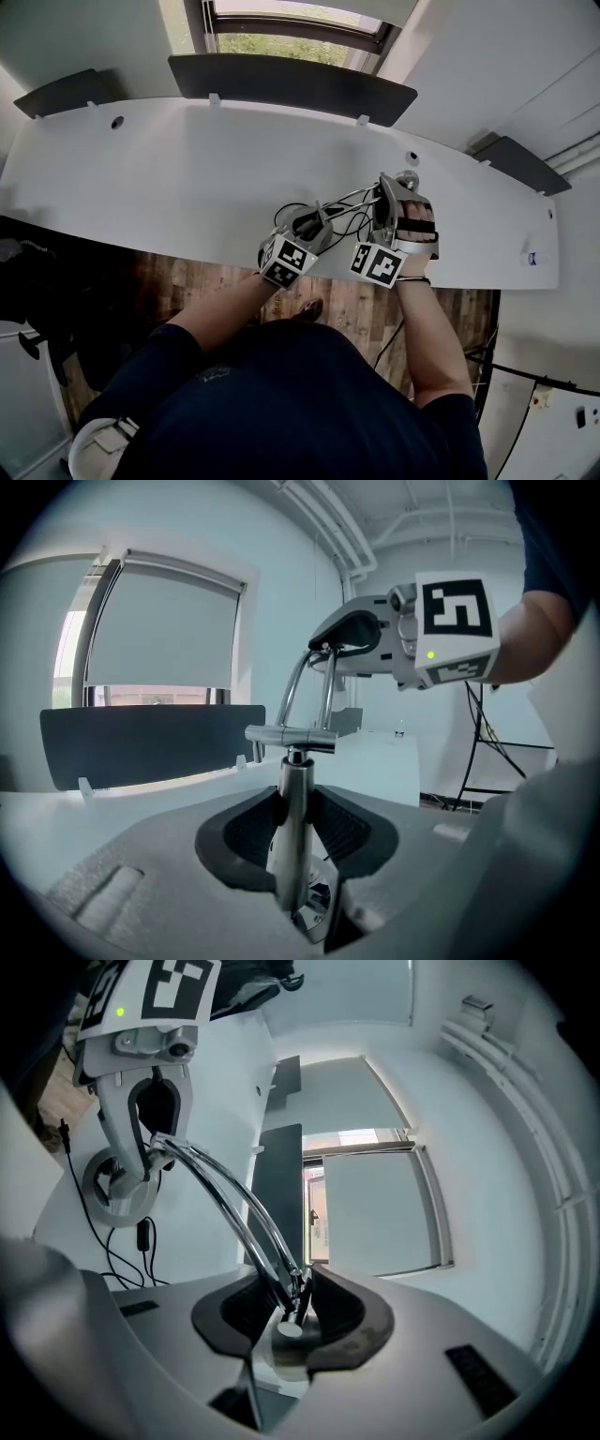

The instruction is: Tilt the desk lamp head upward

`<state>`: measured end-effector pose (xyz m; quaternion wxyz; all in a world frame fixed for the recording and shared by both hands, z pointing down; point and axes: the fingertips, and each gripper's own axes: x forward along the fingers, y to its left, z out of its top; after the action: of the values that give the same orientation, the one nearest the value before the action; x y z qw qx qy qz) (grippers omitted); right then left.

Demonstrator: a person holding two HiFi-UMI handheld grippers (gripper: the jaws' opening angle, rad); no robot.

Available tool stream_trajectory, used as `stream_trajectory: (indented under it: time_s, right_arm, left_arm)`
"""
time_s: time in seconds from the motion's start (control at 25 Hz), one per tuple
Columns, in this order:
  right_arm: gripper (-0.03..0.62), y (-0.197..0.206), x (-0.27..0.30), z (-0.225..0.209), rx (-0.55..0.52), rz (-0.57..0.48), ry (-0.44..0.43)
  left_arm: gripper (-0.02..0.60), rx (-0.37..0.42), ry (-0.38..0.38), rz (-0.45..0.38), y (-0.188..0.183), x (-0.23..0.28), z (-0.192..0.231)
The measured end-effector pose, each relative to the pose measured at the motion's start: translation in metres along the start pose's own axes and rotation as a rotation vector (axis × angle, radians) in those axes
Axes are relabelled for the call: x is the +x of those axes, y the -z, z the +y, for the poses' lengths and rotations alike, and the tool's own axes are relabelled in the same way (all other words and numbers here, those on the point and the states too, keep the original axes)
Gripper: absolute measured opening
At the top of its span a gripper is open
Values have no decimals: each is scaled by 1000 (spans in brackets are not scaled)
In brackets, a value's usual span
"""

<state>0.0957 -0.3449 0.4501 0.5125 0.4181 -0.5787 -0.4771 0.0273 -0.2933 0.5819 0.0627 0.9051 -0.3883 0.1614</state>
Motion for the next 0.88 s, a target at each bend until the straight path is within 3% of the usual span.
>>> stream_trajectory:
  time_s: [0.16, 0.48, 0.76, 0.88]
  right_arm:
    - [120, -15, -8, -12, -58, -12, 21]
    - [132, -30, -15, -23, -78, -31, 36]
    - [147, -26, -17, -20, -75, -11, 31]
    - [166, -25, -21, -16, -67, -13, 10]
  left_arm:
    - [121, 1, -6, -3, 2, -1, 0]
    - [120, -11, -11, 0, -2, -2, -3]
    - [120, 45, 23, 16, 1, 1, -6]
    - [120, 58, 73, 54, 5, 0, -8]
